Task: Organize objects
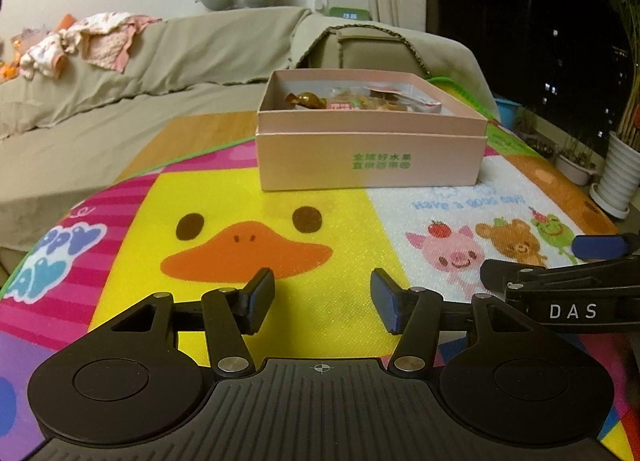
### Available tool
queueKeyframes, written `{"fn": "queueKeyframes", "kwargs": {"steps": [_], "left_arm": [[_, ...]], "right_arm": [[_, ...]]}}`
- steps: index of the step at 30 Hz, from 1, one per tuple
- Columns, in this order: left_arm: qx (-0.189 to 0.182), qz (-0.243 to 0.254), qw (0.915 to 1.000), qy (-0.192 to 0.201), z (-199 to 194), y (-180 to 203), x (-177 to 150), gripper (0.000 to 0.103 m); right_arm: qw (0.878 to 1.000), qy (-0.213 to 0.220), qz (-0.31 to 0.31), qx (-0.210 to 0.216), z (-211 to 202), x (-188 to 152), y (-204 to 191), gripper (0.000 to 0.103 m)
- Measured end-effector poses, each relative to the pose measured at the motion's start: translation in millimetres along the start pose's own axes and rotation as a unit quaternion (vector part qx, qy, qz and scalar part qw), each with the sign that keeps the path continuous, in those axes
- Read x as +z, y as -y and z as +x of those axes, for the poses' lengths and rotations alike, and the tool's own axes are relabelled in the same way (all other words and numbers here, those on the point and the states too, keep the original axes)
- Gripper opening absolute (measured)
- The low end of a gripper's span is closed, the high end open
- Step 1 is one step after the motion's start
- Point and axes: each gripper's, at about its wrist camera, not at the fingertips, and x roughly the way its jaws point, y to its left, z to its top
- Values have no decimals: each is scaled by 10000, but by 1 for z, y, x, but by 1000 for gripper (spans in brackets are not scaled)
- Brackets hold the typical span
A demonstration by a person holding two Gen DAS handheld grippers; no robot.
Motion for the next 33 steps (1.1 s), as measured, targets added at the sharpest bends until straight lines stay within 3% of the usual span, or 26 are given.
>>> {"fn": "queueKeyframes", "kwargs": {"steps": [33], "left_arm": [[-34,-49,10000,-2,1,-1,1,58]], "right_arm": [[10000,0,5,-6,-1,-1,0,103]]}}
